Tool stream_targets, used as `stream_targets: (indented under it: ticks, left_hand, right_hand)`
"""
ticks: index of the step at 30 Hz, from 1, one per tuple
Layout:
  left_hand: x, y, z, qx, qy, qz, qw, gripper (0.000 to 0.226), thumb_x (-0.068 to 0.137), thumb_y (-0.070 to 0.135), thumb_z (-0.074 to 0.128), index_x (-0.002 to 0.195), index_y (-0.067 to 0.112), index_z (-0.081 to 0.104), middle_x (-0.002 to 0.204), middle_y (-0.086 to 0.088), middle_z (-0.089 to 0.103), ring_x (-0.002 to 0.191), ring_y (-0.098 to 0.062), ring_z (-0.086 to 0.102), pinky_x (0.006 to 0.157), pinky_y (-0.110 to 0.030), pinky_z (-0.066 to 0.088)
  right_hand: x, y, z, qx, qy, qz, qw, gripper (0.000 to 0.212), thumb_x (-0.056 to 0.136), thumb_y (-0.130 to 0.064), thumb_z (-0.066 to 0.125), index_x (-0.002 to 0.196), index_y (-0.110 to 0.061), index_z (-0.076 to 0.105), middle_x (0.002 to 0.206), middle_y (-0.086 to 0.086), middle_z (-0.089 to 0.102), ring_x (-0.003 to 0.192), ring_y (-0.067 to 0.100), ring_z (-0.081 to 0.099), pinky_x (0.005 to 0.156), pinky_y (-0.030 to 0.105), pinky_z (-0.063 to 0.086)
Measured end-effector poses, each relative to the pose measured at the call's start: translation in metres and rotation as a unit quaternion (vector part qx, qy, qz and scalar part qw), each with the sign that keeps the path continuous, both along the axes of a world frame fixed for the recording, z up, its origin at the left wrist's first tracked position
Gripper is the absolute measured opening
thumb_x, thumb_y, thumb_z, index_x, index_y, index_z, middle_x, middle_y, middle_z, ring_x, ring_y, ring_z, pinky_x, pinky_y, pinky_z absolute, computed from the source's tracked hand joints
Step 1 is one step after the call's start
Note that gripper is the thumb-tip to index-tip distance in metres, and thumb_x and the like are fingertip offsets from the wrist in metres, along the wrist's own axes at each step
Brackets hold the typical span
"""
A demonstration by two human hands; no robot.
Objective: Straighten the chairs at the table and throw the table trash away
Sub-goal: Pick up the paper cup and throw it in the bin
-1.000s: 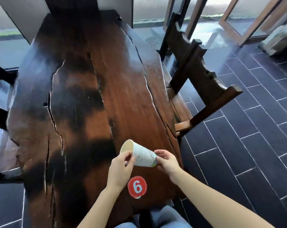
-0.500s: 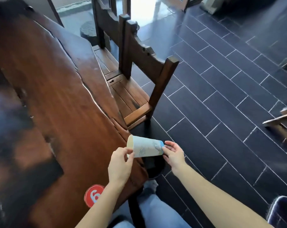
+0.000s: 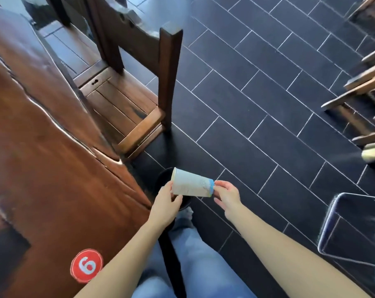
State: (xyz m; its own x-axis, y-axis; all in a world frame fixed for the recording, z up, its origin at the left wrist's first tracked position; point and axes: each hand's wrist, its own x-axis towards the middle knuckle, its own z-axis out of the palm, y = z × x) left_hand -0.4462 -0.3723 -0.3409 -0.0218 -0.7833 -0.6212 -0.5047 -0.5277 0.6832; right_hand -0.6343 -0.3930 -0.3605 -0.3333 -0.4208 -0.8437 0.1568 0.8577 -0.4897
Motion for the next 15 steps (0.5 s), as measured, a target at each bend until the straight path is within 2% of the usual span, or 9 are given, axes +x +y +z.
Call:
stream_targets:
  ticks: [3,6,8,11,15]
  left_hand:
    - [-0.007,-0.013,-0.013,0.045,0.013,-0.005,0.999,0.028,0.085,0.016,0.052,0.113,0.015,0.054,0.111,0.003,0.061,0.105,-0.016,0.057,0.085,-0.027,0.041]
    - [-0.008,-0.025,-0.029,0.135,0.033,-0.001,0.990,0.026,0.088,0.011,0.051,0.114,0.014,0.055,0.102,0.005,0.057,0.098,-0.011,0.053,0.079,-0.021,0.035]
    - [-0.006,-0.030,-0.049,0.182,0.024,0.001,0.983,0.025,0.087,0.013,0.052,0.111,0.011,0.058,0.106,0.002,0.062,0.102,-0.014,0.057,0.078,-0.023,0.037]
    - [-0.006,-0.040,-0.076,0.219,-0.009,0.040,0.975,0.029,0.087,0.017,0.050,0.110,0.004,0.060,0.105,-0.004,0.063,0.093,-0.019,0.056,0.069,-0.026,0.038]
    - [-0.019,-0.057,-0.113,0.267,-0.021,0.024,0.963,0.041,0.088,0.023,0.051,0.123,0.002,0.055,0.121,-0.011,0.059,0.105,-0.023,0.055,0.079,-0.026,0.037]
  right_hand:
    - [-0.003,-0.006,-0.017,0.024,-0.025,0.069,0.997,0.017,0.090,-0.010,0.055,0.102,-0.018,0.062,0.106,0.004,0.065,0.099,0.016,0.060,0.076,0.028,0.049]
    - [-0.001,-0.008,-0.040,0.062,-0.049,0.117,0.990,0.019,0.090,-0.019,0.053,0.108,-0.024,0.058,0.124,0.001,0.059,0.117,0.017,0.053,0.084,0.032,0.046]
    - [0.003,-0.006,-0.052,0.084,-0.077,0.132,0.985,0.023,0.091,-0.025,0.052,0.114,-0.025,0.056,0.127,-0.003,0.055,0.120,0.015,0.050,0.093,0.036,0.045]
    - [0.009,-0.010,-0.073,0.099,-0.099,0.144,0.979,0.034,0.089,-0.031,0.049,0.122,-0.025,0.052,0.129,-0.006,0.052,0.121,0.013,0.047,0.100,0.040,0.043]
    - [0.014,-0.010,-0.111,0.118,-0.108,0.143,0.977,0.036,0.090,-0.029,0.041,0.124,-0.024,0.051,0.126,-0.003,0.052,0.117,0.016,0.048,0.101,0.040,0.043]
